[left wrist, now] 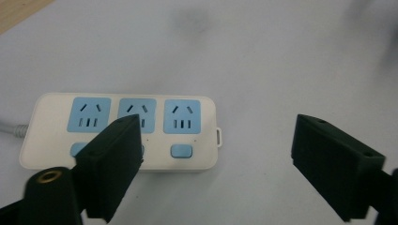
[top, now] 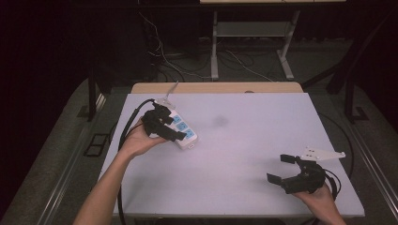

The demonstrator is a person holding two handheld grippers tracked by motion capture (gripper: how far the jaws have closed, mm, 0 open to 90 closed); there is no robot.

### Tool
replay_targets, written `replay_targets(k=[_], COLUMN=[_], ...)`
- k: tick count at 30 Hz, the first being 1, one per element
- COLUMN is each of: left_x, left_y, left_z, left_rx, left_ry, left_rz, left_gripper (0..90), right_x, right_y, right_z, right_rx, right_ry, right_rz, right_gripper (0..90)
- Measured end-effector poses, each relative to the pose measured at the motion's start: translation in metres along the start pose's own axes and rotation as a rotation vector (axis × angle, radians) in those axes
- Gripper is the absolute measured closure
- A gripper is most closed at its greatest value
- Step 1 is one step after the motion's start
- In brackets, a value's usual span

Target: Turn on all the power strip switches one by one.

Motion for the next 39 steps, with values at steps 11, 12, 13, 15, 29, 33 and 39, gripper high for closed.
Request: replay_targets(k=[11,12,13,15,29,33,39], left_x=[0.002,0.002,0.001,0.0,-0.012,-0.016,-0.025], left_y=[-0.009,-0.01,-0.01,-0.012,-0.023,-0.029,-0.036], left_z=[-0.012,-0.014,-0.014,-0.017,-0.027,-0.029,-0.035], left_rx=[-0.003,-0.001,-0.003,-0.009,-0.038,-0.036,-0.031], left_ry=[-0.006,-0.005,-0.001,0.003,0.017,0.026,0.043], left_rz=[-0.006,-0.007,-0.009,-0.011,-0.059,-0.059,-0.072], left_gripper=[43.2,45.7,48.5,55.3,89.5,89.5,89.6], right_x=[0.0,0.0,0.0,0.0,0.0,0.0,-0.001], right_y=[0.001,0.001,0.001,0.001,0.002,0.002,0.002], right_z=[0.002,0.003,0.003,0.003,0.005,0.005,0.005], right_rx=[-0.003,-0.004,-0.004,-0.005,-0.01,-0.012,-0.013], right_ry=[0.0,-0.002,-0.001,-0.002,-0.002,-0.002,0.0], right_rz=[0.003,0.003,0.004,0.004,0.005,0.007,0.004], right_gripper=[0.7,0.7,0.7,0.7,0.7,0.7,0.7])
Point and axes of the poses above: each handheld gripper's, and its own axes: y roughly backward along the jaws, x roughly out of its top, z roughly to its right, the point moved 9 cm from there along -y, roughly forward along the jaws, and after that the axes turned 12 degrees about -x, right-handed, at the moved point
